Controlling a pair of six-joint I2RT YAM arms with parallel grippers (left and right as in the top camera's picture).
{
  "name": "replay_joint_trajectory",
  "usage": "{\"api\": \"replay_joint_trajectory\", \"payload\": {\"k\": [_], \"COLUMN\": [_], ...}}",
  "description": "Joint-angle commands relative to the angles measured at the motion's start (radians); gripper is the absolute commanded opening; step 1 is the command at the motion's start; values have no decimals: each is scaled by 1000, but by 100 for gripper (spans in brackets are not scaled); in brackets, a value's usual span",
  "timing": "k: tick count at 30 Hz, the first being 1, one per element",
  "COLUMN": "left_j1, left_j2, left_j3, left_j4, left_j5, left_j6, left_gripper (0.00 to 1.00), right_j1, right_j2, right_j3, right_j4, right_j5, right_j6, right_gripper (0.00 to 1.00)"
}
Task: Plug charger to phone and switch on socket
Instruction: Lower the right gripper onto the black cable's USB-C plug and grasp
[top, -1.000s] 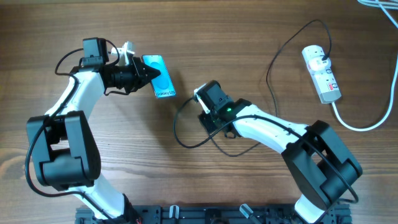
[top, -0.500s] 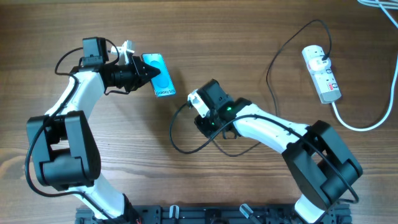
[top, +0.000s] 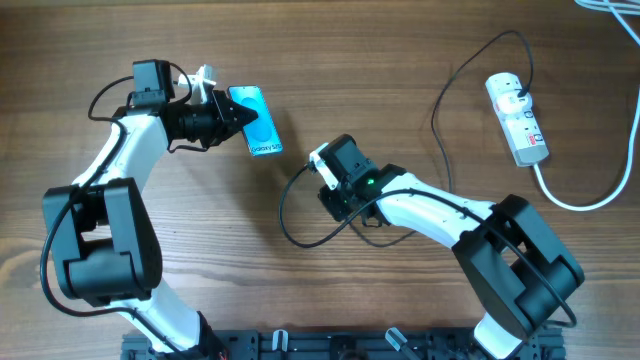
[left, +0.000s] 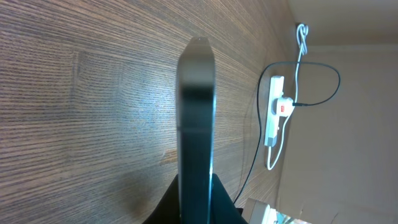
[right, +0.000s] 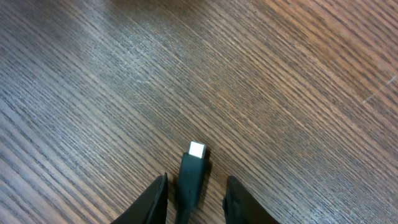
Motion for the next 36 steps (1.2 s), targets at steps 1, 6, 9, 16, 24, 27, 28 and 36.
{"api": "replay_joint_trajectory", "payload": {"k": [1,6,9,16,24,27,28,36], "left_j1": [4,4,4,4,4,4,4,4], "left_j2": [2,2,2,2,2,2,2,2], "left_j3": [-3,-3,-3,-3,-3,-3,-3,-3], "left_j4": [6,7,10,18,28,29,29,29], "left_j5": [21,33,33,61,78,78,78,78], "left_j6": [-5,-5,-5,-5,-2,-2,-2,-2], "left_gripper": [4,4,4,4,4,4,4,4], "right_j1": [-2,-2,-4,-4,-5,-5,-5,-5], "right_j2": [21,21,21,21,21,21,21,21], "right_j3": [-23,-23,-22,-21,-9,-9,-9,-11], "right_j4": [-47,-63,-46,-35,-5,3,5,49], "right_j5": [16,-67,-66,-66,-40,-39,-38,18], "right_j6": [77,76,76,76,47,47,47,47], "right_gripper": [20,32,4,4,22,16,16,33]}}
